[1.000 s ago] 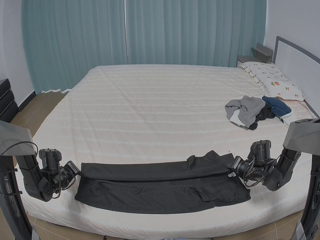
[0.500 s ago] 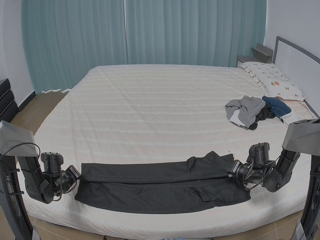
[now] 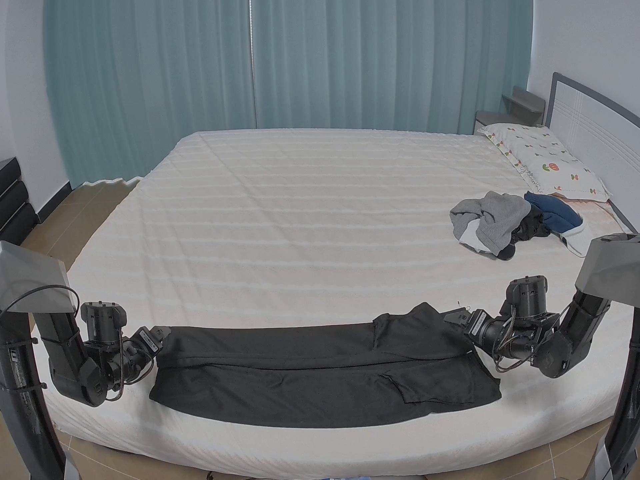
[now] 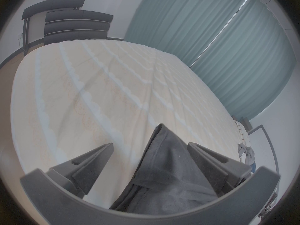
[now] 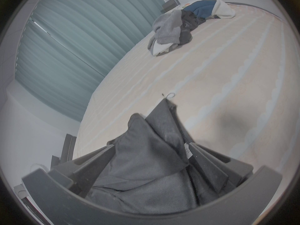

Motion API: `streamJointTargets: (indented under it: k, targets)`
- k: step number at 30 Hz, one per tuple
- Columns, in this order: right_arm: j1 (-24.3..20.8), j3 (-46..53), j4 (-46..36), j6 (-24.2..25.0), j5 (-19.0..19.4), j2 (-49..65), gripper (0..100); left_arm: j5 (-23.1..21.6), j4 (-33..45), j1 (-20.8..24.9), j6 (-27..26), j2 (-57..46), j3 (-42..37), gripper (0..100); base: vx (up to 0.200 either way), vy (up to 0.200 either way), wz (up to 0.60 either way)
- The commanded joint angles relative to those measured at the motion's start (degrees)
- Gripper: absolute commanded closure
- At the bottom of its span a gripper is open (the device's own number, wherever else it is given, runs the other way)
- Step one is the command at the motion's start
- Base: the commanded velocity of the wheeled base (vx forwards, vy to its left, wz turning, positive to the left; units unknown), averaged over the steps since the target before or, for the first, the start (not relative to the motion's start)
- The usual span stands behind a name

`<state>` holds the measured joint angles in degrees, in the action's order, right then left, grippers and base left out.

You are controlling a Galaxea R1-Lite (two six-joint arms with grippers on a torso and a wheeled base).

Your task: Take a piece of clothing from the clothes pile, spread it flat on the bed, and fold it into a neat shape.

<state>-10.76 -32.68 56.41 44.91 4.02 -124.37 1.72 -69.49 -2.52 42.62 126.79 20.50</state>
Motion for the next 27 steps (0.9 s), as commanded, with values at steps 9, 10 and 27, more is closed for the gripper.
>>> streamJointTargets:
  k: [9,10,27]
  targets:
    - [3.3,-3.5,-0.5,0.3,0.8,-0.5,0,0.4,0.6,-0.6,4.1,1.7,9.2,0,0.0,0.0,0.0]
    - [3.3,-3.7,-0.5,0.3,0.8,-0.8,0,0.4,0.6,-0.6,4.8,2.9,10.3,0,0.0,0.0,0.0]
    - [4.4,-4.4,-0.5,0.4,1.5,-1.8,0,0.1,0.6,2.3,5.1,7.5,12.5,0,0.0,0.0,0.0]
